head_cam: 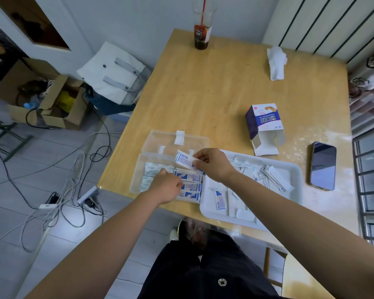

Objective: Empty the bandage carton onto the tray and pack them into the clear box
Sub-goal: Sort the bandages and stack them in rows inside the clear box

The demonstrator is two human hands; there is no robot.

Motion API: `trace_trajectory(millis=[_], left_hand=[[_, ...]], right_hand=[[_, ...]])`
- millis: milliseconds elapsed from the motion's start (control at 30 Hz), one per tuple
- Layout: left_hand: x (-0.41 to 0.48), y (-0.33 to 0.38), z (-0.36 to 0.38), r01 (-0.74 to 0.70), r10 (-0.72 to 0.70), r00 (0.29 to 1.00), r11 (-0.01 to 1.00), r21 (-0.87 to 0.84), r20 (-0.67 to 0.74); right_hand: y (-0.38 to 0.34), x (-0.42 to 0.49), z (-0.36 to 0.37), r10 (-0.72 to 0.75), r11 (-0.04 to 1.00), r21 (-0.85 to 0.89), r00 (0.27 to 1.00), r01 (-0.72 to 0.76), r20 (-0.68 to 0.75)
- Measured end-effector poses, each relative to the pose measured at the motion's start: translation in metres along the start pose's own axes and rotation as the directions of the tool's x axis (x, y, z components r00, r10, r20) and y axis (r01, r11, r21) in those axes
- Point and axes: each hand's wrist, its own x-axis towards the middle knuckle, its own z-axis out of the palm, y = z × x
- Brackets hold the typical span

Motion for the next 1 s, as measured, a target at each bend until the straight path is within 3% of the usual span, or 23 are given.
trace_trajectory(millis=[133,267,367,500,667,900,1000], left_hand=[[-0.001,-0.006,-0.002,0.02,-0.02,1.0,0.993,-0.12,-0.001],[-0.007,-0.011,-0.014,0.034,-0.066,0.981,0.984,-0.174,-0.184],[-0.009,-0.012,-0.019,0.126,-0.199,0.939,0.958,-0.258,-0.28],[-0.007,-0.012,-0.014,0.179,-0.279,0.941,0.89,-0.419,-0.191],[-0.001,-0.015,-0.01,0.186,-0.304,0.95,0.741,-0.646,-0.075],[0.004,-0.016,-0.018,0.233,-0.339,0.941,0.606,-0.761,0.017],[0.008,-0.019,-0.02,0.24,-0.355,0.935,0.634,-0.736,-0.001]], right_hand=[[-0.005,0.003,0.004,-0.016,0.993,-0.118,1.0,0.017,0.01],[-0.013,0.007,0.01,-0.022,0.956,-0.291,0.998,0.037,0.053],[-0.016,0.01,0.021,0.011,0.901,-0.431,0.992,0.044,0.124],[-0.017,0.014,0.037,0.072,0.84,-0.542,0.984,0.028,0.162],[-0.016,0.015,0.043,0.117,0.847,-0.532,0.979,-0.012,0.164],[-0.008,0.01,0.041,0.037,0.883,-0.469,0.988,0.039,0.151],[-0.011,0.003,0.033,-0.108,0.901,-0.415,0.992,0.125,0.066]])
